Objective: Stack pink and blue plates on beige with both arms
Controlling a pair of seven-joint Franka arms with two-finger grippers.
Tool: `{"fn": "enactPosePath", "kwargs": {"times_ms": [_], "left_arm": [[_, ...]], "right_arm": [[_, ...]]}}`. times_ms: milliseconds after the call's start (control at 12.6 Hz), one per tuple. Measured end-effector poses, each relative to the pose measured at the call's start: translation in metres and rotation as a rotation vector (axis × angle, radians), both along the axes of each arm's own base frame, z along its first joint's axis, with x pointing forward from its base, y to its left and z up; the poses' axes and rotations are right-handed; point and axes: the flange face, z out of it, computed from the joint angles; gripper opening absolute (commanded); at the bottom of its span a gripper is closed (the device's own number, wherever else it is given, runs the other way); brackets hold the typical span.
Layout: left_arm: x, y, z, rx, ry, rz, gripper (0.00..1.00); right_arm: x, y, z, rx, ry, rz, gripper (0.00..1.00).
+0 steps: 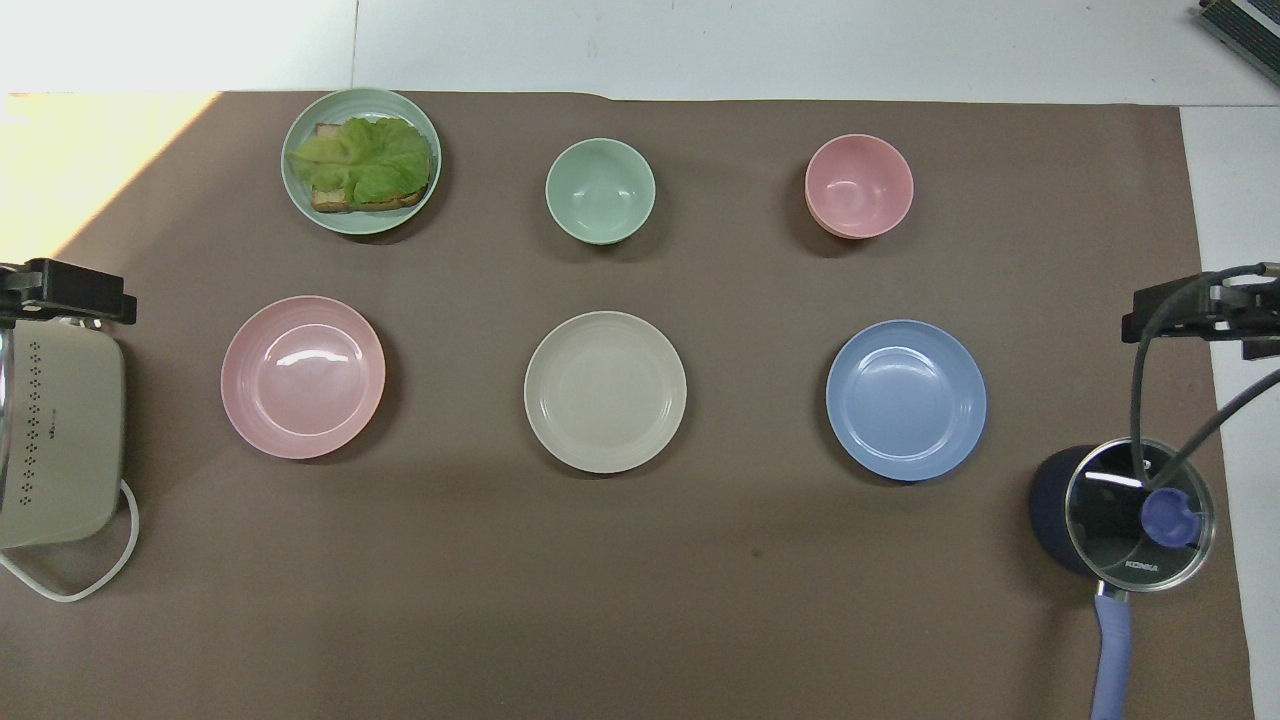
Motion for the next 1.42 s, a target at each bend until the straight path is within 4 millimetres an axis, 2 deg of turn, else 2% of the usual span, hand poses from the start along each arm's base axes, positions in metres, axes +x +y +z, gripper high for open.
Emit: {"fn": "enactPosePath", "kwargs": {"times_ms": [1028,1186,1266,1424], "left_arm": [[0.000,-0.004,0.002,0.000,-0.005,-0.006,1.00],[0.000,0.000,0.000,0.000,-0.001,0.002,1.00],[0.001,0.003,-0.010,0.000,0.018,0.006,1.00],[0.004,0.003,-0.051,0.002,0.065,0.009,1.00]], "right_arm": [[0.000,0.000,0.000,0.000,0.000,0.000,1.00],[0.000,0.000,0.000,0.000,0.000,0.000,1.00],[0.000,0.000,0.000,0.000,0.000,0.000,1.00],[0.000,0.000,0.000,0.000,0.000,0.000,1.00]]}}
